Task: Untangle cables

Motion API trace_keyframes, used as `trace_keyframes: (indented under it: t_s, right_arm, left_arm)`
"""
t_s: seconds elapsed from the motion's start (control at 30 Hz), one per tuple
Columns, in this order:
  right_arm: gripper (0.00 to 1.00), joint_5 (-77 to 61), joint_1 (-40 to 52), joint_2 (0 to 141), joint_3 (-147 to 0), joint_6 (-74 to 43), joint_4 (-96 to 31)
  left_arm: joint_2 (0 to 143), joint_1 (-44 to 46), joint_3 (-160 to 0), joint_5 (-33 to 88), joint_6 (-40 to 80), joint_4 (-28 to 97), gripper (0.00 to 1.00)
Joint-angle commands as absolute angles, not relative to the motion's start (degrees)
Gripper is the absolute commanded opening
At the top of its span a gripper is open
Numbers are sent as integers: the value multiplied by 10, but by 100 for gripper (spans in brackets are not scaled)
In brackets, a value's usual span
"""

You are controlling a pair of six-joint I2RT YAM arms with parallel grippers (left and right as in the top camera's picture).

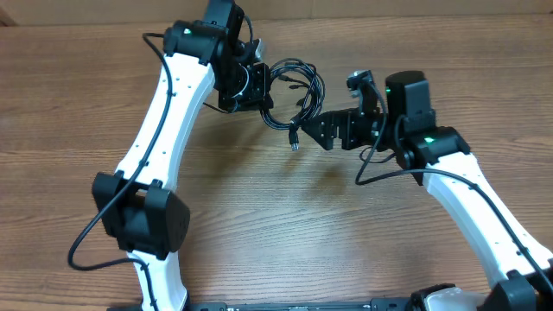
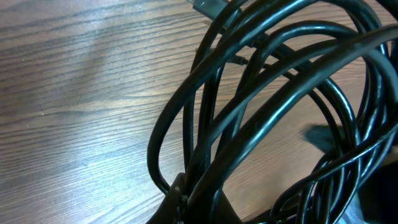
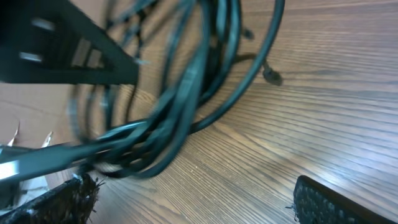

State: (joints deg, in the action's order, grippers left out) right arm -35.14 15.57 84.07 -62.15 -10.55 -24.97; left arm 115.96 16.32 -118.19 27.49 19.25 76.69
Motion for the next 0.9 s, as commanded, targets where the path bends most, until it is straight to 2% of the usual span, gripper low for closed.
trace_keyframes:
  t_s: [0.0,0.03,0.07,0.13,0.17,0.33,0.87]
  right_arm:
    - [96,-355,170,851,-638,-118,-232]
    - [81,-355,173,851,-638,-118,-225]
    - [72,-355,175,851,-638,-119,-219]
    - [67,-355,175,851,-638,-120,-212]
    - [67,-355,175,851,-638,-120,-212]
    - [85,-355,175,851,-638,-121,-204]
    - [86,-355,160,851,-638,-314,-10]
  left_arm:
    - [1124,165,-1194,295,180,769,4]
    - [1122,165,-1194,295,180,771,4]
    - [1122,165,-1194,294,180,773,4]
    - [1122,165,-1194,294,180,778,4]
    - [1122,165,-1194,294,179,779,4]
    - [1122,166,-1194,281,178,785,4]
    - [1122,169,-1194,270,177,794,4]
